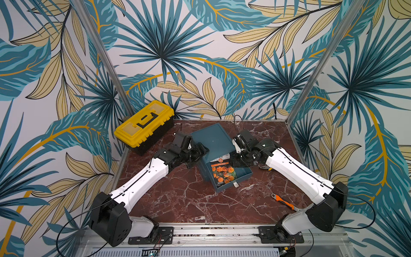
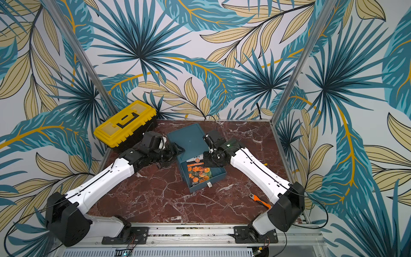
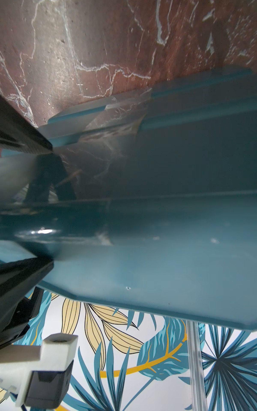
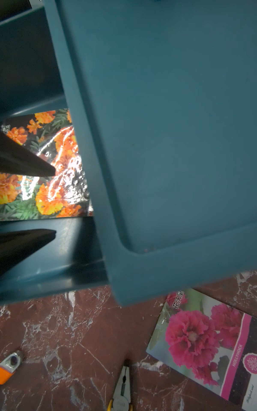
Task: Take the seed bags out of the drawer
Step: Pick up the seed packet from the drawer.
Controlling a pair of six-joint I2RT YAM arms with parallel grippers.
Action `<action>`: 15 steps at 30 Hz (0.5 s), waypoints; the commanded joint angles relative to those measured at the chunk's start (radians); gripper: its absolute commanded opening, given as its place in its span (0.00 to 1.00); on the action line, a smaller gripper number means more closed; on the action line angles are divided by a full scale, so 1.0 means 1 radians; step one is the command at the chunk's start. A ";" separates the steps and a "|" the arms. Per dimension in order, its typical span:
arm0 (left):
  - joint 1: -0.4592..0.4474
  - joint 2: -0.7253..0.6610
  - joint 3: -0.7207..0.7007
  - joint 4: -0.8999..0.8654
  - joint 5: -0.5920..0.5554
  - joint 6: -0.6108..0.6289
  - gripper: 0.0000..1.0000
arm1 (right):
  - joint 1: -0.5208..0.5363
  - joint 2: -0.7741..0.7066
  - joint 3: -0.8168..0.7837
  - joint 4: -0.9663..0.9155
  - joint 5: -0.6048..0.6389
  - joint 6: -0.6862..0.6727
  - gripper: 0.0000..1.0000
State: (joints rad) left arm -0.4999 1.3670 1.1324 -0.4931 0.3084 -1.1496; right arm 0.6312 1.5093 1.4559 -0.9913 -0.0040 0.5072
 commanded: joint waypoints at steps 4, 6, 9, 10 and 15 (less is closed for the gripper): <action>0.006 0.035 -0.023 0.024 -0.004 0.009 0.77 | 0.010 0.015 -0.040 0.016 -0.001 -0.024 0.43; 0.006 0.035 -0.022 0.022 -0.004 0.010 0.77 | 0.010 0.024 -0.039 0.016 0.005 -0.033 0.43; 0.006 0.038 -0.025 0.023 -0.003 0.008 0.77 | 0.009 0.036 -0.037 0.015 0.020 -0.046 0.43; 0.006 0.038 -0.025 0.024 -0.003 0.008 0.77 | 0.010 0.040 -0.037 0.015 0.026 -0.050 0.43; 0.006 0.037 -0.024 0.023 -0.005 0.004 0.77 | 0.010 0.057 -0.038 0.014 0.036 -0.059 0.44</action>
State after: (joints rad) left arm -0.4999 1.3766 1.1324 -0.4751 0.3153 -1.1500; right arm 0.6357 1.5517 1.4357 -0.9771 0.0124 0.4667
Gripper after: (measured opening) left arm 0.768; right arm 0.438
